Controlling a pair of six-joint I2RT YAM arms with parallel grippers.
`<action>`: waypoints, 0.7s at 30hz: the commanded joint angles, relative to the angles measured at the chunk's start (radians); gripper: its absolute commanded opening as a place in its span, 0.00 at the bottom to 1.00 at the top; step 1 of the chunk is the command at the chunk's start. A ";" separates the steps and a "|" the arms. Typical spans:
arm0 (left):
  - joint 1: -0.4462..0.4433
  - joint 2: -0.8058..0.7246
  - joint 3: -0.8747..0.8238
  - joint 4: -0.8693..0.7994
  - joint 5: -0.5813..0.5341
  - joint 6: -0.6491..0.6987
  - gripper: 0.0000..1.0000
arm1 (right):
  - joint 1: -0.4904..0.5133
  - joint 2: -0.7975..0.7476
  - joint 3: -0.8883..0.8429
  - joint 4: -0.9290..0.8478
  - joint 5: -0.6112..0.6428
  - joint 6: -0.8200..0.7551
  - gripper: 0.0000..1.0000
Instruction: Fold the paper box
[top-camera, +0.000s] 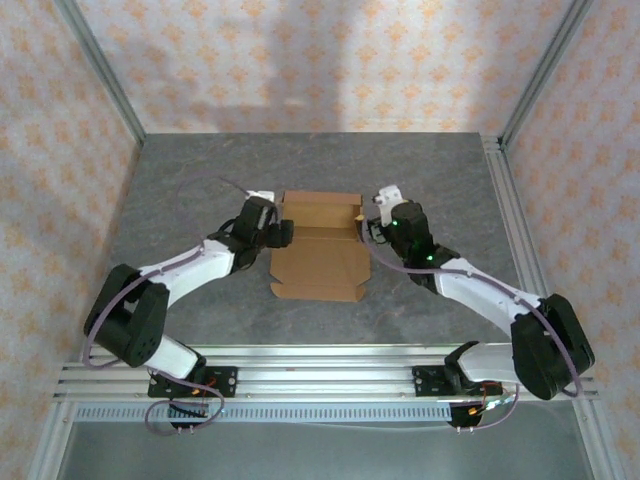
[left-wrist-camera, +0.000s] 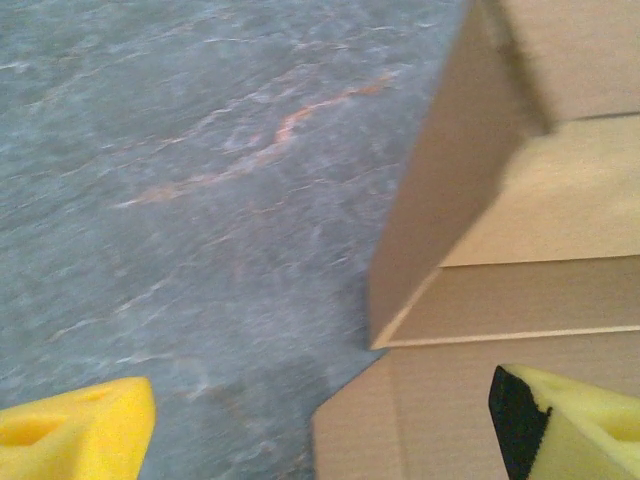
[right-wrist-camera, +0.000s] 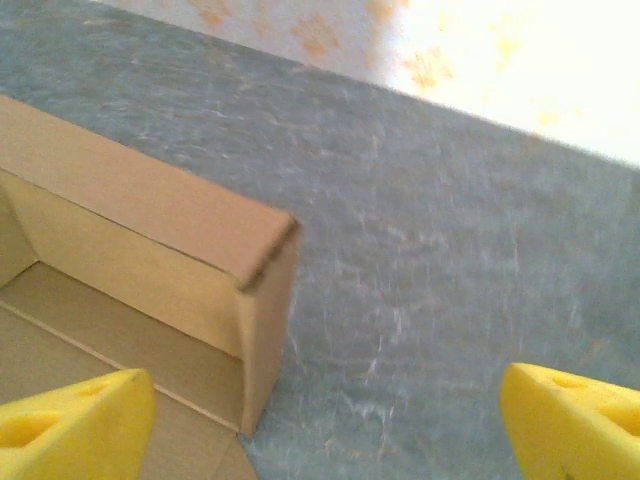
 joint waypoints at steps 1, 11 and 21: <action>0.030 -0.094 -0.071 0.002 -0.072 -0.030 0.90 | 0.058 0.021 0.105 -0.151 0.097 -0.247 0.90; 0.113 -0.234 -0.170 -0.001 -0.110 -0.063 1.00 | 0.238 0.318 0.366 -0.106 0.357 -0.611 0.95; 0.130 -0.264 -0.190 -0.004 -0.067 -0.041 0.99 | 0.266 0.581 0.498 0.062 0.554 -0.869 0.81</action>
